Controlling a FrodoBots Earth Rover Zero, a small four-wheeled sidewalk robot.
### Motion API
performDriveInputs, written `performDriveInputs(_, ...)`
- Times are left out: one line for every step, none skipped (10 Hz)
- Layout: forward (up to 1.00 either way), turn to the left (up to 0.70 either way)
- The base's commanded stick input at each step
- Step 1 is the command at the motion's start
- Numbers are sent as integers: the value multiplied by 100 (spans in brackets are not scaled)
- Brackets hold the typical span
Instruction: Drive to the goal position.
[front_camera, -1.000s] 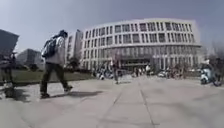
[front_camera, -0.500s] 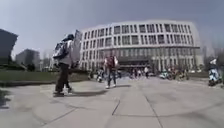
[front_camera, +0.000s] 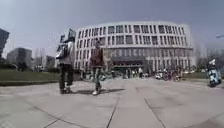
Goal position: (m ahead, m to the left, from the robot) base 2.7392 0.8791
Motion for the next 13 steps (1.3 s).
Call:
performDriveInputs(100,0)
performDriveInputs(100,0)
performDriveInputs(100,0)
performDriveInputs(100,0)
performDriveInputs(100,0)
performDriveInputs(100,0)
performDriveInputs(100,0)
performDriveInputs(100,0)
performDriveInputs(100,0)
performDriveInputs(100,0)
performDriveInputs(100,0)
performDriveInputs(100,0)
performDriveInputs(100,0)
